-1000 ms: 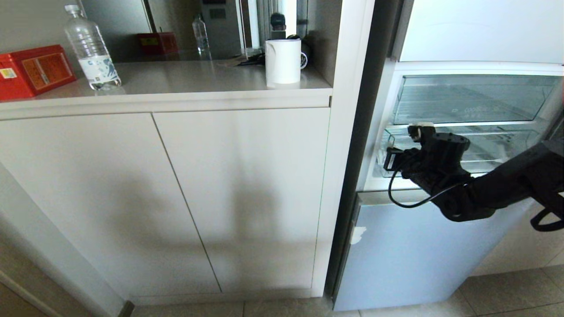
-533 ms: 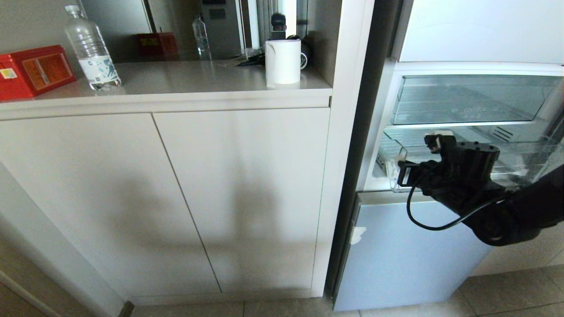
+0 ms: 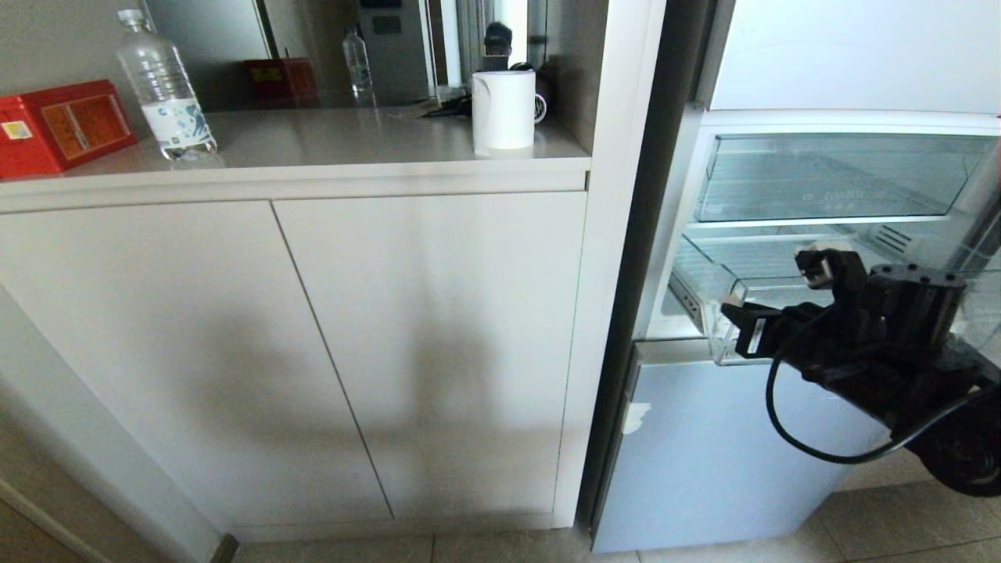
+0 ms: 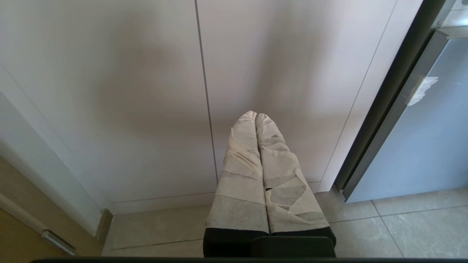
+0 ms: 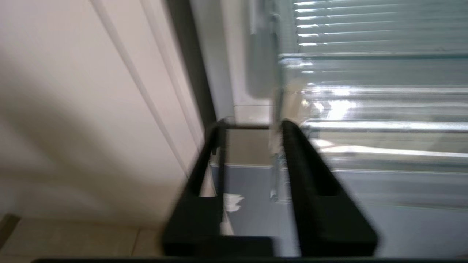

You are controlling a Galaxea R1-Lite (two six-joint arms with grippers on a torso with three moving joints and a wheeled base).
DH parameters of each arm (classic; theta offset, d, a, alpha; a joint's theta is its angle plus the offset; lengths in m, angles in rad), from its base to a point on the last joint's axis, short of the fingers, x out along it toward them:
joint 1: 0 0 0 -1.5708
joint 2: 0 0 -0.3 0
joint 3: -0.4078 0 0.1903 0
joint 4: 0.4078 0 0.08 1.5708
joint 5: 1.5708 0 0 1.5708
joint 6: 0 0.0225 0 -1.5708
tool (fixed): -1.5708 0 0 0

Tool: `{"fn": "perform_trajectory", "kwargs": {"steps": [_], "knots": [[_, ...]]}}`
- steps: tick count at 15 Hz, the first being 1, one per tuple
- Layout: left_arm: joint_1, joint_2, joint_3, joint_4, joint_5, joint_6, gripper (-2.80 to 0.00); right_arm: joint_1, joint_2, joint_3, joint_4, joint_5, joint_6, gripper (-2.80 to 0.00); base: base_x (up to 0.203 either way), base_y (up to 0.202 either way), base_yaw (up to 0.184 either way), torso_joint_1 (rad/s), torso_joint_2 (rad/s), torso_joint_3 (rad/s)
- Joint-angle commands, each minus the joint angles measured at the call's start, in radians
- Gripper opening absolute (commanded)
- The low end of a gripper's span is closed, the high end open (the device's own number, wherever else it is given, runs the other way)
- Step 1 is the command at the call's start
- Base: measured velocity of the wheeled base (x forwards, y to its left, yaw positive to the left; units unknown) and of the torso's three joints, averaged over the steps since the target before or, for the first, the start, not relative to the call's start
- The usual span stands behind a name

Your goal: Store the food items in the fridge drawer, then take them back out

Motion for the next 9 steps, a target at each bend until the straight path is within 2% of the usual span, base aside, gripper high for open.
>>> {"fn": "perform_trajectory", "kwargs": {"steps": [1, 5, 6, 9], "knots": [[0.001, 0.002, 0.000, 0.000, 0.001, 0.000, -2.80, 0.003, -0.117, 0.079, -0.004, -0.008, 0.000, 0.00, 0.000, 0.000, 0.000, 0.000, 0.00, 0.000], [0.001, 0.000, 0.000, 0.000, 0.001, 0.000, -2.80, -0.005, -0.279, 0.160, 0.050, -0.029, -0.003, 0.00, 0.000, 0.000, 0.000, 0.000, 0.00, 0.000], [0.001, 0.002, 0.000, 0.001, 0.001, 0.000, -2.80, -0.025, -0.311, 0.126, 0.140, -0.033, -0.005, 0.00, 0.000, 0.000, 0.000, 0.000, 0.00, 0.000], [0.001, 0.001, 0.000, 0.000, 0.000, 0.000, -2.80, -0.120, -0.323, -0.140, 0.539, -0.024, -0.009, 0.00, 0.000, 0.000, 0.000, 0.000, 0.00, 0.000]]}}
